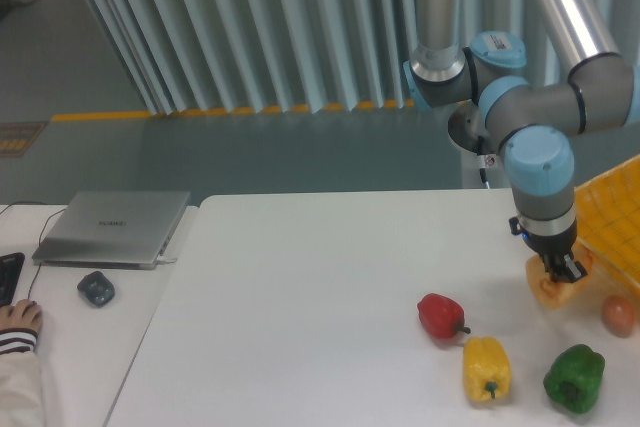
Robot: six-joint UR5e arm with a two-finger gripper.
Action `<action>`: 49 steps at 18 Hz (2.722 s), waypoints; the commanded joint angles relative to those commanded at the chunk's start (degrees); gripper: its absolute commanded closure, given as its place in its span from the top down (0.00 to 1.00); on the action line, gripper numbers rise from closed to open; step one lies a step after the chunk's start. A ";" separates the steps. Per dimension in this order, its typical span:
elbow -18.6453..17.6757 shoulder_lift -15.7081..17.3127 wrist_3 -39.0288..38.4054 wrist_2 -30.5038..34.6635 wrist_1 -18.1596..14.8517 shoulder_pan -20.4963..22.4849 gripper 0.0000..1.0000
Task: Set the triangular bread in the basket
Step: 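Lift the gripped bread and carry it into the yellow basket, then open the gripper to release the bread inside the basket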
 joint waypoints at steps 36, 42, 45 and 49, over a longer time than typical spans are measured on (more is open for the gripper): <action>3.25 3.95 28.32 -6.15 -5.71 13.19 1.00; 3.52 3.69 17.23 -9.06 -2.56 8.44 1.00; 2.73 3.52 14.78 -9.32 0.25 5.73 1.00; -0.17 3.52 12.40 -8.71 6.49 2.03 1.00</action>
